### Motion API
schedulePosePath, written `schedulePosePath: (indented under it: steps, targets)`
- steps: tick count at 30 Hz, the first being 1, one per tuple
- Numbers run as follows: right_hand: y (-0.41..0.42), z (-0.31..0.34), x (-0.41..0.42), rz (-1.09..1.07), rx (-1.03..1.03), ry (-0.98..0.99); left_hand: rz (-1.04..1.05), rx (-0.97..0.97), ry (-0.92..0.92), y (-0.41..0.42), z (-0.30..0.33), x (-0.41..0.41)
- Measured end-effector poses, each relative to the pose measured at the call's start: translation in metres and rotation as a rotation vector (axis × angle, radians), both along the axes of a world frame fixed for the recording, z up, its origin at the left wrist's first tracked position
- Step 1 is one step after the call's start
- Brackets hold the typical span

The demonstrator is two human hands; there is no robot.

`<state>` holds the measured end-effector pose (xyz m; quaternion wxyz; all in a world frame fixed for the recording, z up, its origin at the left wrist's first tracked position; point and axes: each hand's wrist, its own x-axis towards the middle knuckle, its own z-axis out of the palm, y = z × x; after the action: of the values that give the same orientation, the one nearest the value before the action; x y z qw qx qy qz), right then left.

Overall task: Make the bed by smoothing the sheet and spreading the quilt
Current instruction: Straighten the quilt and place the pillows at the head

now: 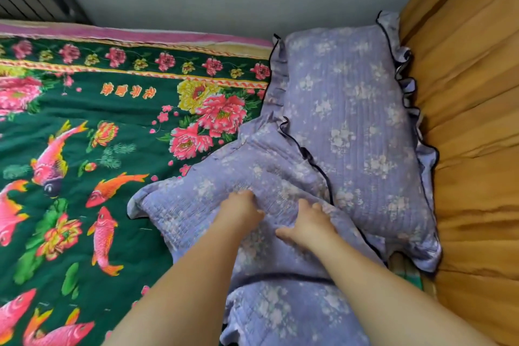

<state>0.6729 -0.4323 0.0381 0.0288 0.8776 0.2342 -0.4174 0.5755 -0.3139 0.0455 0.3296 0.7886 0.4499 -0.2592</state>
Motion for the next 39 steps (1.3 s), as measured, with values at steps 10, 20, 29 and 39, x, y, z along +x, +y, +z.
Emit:
schedulePosePath:
  steps: [10,20,29,39]
  targets:
    - [-0.001,0.013,-0.033,-0.145,-0.015,-0.032,-0.177,-0.082,-0.032,0.012,-0.003,-0.028]
    - [-0.05,0.025,-0.124,-0.313,0.05,-0.011,-0.41,-0.054,0.083,-0.001,-0.013,-0.062]
    - [-0.081,0.049,-0.128,-0.358,0.069,-0.018,-0.419,0.005,0.18,-0.025,-0.009,-0.075]
    - [-0.173,0.038,-0.112,-0.323,0.088,-0.093,-0.19,0.053,0.101,-0.106,-0.003,-0.106]
